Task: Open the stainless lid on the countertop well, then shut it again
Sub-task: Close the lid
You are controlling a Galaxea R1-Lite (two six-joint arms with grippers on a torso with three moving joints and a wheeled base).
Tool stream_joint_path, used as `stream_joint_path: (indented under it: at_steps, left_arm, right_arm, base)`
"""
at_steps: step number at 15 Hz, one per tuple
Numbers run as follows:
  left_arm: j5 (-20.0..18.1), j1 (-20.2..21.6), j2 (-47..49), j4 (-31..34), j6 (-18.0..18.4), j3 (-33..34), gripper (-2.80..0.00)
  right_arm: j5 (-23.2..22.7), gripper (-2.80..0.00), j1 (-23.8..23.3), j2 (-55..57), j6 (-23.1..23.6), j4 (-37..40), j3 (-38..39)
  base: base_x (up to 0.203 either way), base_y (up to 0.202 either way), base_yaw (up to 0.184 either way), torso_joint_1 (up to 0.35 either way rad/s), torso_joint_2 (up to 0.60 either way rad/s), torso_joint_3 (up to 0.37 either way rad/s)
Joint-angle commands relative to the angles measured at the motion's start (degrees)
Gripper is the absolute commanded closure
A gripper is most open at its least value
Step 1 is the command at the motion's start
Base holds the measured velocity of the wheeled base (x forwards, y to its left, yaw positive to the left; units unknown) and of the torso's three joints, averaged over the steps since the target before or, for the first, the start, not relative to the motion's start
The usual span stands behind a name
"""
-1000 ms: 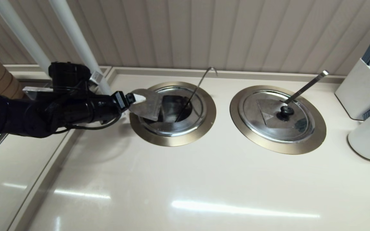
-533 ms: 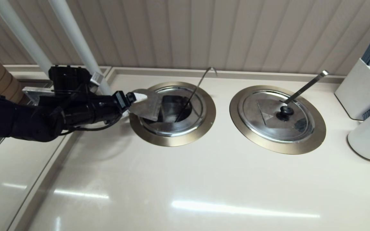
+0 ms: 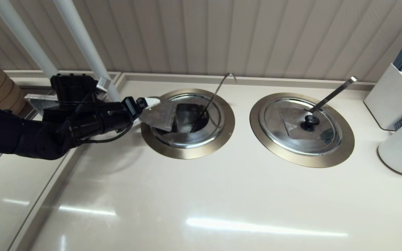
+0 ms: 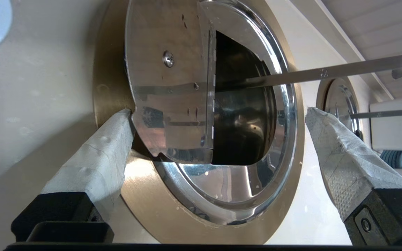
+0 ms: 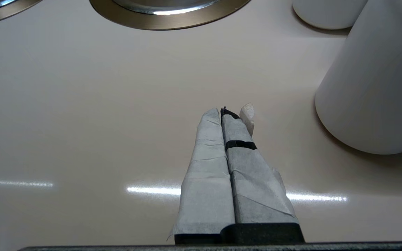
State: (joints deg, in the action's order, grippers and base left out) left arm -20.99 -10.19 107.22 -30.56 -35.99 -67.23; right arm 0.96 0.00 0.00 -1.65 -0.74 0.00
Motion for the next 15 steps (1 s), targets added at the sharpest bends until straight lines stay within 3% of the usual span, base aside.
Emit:
stream_joint_path:
  at_steps: [1, 15]
  left_arm:
    - [-0.1, -0.36, 0.17, -0.28, -0.5, -0.01, -2.8]
    - [0.98, -6.06, 0.15, -0.1, -0.49, -2.31, -2.8]
  right_arm:
    - [0.0, 0.0, 0.0, 0.0, -0.02, -0.05, 0.26]
    - [0.0, 0.0, 0.0, 0.0, -0.02, -0.05, 0.26]
  base:
    - [0.0, 0.0, 0.0, 0.0, 0.0, 0.0]
    - [0.0, 0.0, 0.0, 0.0, 0.0, 0.0]
